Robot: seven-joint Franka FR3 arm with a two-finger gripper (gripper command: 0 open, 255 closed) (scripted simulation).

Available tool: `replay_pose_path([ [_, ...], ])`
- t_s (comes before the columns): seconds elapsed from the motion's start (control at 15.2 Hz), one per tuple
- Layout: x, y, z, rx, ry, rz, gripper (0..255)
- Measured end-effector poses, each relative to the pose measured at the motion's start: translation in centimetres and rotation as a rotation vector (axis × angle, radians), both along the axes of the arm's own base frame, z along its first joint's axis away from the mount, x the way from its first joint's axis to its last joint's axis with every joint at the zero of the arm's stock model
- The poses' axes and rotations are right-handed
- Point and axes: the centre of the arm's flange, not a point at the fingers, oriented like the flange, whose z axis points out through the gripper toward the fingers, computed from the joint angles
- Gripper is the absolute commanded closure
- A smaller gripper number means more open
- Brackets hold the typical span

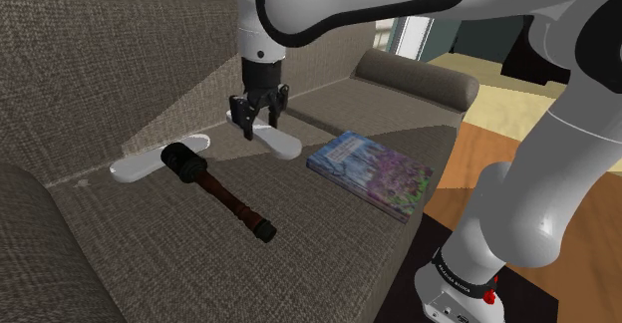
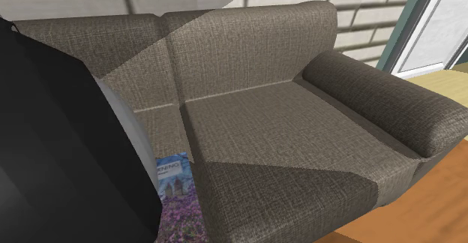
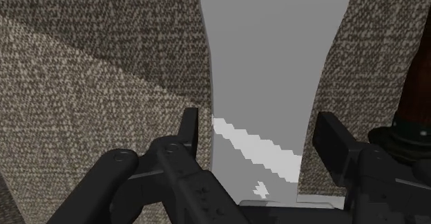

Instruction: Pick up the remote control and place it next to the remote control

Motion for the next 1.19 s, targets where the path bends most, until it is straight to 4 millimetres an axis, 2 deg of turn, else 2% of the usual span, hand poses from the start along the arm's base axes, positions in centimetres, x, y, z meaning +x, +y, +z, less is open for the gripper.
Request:
replay_pose_path([
  [0.86, 0.0, 0.3, -6.7, 0.0, 0.001, -0.001, 255],
  [1.19, 0.0, 0.2, -7.2, 0.0, 0.0, -0.001, 255],
])
